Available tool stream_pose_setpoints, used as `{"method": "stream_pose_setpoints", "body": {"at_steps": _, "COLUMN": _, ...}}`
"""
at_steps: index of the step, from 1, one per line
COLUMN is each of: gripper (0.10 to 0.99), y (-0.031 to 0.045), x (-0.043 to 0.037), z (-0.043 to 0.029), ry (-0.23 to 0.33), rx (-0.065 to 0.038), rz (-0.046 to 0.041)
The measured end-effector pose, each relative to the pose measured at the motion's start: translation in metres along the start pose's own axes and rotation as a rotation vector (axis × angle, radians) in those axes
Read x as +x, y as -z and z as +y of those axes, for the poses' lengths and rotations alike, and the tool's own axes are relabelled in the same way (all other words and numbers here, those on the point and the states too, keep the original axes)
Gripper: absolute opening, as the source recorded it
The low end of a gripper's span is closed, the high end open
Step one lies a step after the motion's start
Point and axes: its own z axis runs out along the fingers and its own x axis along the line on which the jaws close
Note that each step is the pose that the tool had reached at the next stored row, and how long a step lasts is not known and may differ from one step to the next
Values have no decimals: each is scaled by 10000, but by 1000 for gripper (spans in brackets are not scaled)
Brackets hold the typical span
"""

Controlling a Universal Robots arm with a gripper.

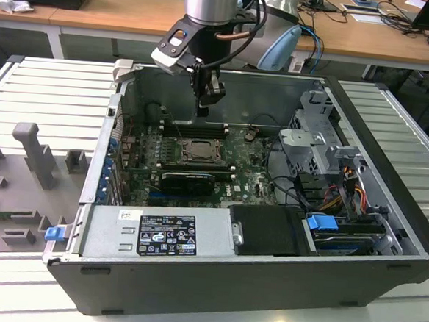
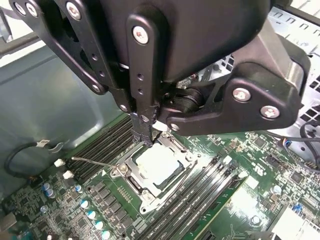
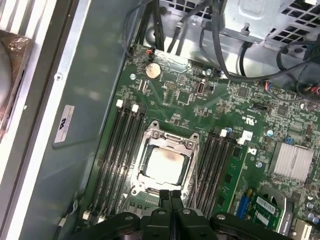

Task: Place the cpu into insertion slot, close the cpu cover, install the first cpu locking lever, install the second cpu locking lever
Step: 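Install the first cpu locking lever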

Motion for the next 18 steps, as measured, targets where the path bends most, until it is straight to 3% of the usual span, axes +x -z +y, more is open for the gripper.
{"method": "stream_pose_setpoints", "body": {"at_steps": 9, "gripper": 106, "y": 0, "x": 0, "z": -1, "ry": 1462, "rx": -8, "rz": 33}}
{"method": "stream_pose_setpoints", "body": {"at_steps": 18, "gripper": 106, "y": 0, "x": 0, "z": -1, "ry": 2331, "rx": -13, "rz": 53}}
